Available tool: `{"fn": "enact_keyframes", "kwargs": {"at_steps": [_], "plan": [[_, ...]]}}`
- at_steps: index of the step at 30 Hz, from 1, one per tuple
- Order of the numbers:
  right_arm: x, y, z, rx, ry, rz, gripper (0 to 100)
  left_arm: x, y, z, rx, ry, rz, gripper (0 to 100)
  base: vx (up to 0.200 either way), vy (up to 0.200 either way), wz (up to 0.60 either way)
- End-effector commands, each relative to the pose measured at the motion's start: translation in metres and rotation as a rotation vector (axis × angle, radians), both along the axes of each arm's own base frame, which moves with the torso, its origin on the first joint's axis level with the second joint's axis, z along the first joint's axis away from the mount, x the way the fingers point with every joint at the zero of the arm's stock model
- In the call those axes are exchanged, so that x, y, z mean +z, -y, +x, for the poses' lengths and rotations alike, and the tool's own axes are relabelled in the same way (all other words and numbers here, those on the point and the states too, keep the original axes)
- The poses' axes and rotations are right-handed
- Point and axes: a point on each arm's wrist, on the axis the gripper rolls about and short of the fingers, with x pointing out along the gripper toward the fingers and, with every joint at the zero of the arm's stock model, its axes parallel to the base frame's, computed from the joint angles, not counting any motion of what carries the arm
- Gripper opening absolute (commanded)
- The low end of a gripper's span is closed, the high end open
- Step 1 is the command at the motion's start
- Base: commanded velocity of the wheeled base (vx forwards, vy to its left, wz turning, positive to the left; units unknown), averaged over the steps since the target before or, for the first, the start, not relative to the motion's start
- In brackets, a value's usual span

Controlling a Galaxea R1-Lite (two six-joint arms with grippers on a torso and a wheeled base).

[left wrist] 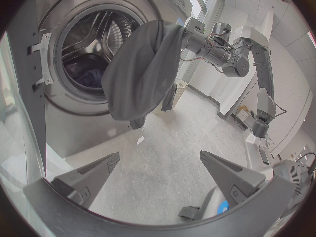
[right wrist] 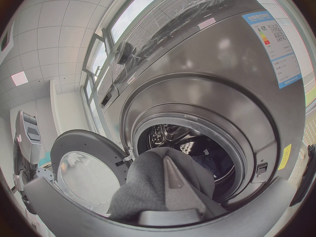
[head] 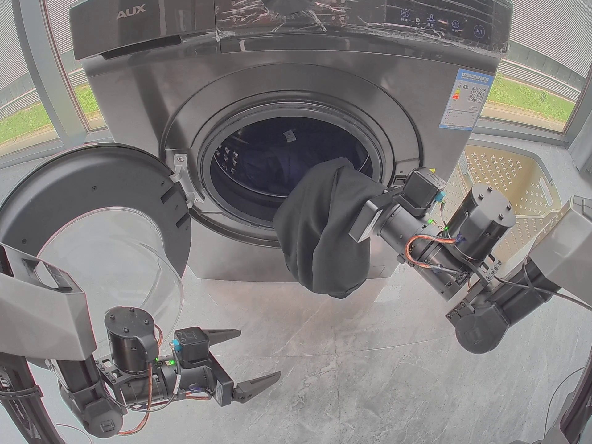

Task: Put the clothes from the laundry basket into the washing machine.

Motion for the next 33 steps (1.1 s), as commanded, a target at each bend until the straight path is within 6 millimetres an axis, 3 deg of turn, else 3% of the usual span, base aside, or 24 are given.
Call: {"fn": "enact_keyframes", "kwargs": {"at_steps": [1,5,10,18,26,33], "plan": [[-0.007,-0.007,-0.008,0.017,-0.027,-0.013,0,0.003,0.006,0.005,-0.012,0.032,-0.013,100,0.000,0.000,0.00],[-0.013,-0.014,-0.014,0.042,-0.042,-0.024,0,0.013,0.010,0.006,-0.023,0.073,-0.041,100,0.000,0.000,0.00],[-0.011,-0.026,-0.021,0.077,-0.037,-0.023,0,0.031,0.036,0.030,-0.045,0.178,-0.126,100,0.000,0.000,0.00],[-0.016,-0.038,-0.030,0.115,-0.051,-0.035,0,0.029,0.067,0.050,-0.081,0.213,-0.177,100,0.000,0.000,0.00],[-0.016,-0.045,-0.037,0.128,-0.055,-0.035,0,0.019,0.073,0.065,-0.051,0.215,-0.170,100,0.000,0.000,0.00],[-0.011,-0.046,-0.057,0.162,-0.060,-0.037,0,0.013,0.072,0.095,0.078,0.248,-0.178,100,0.000,0.000,0.00]]}}
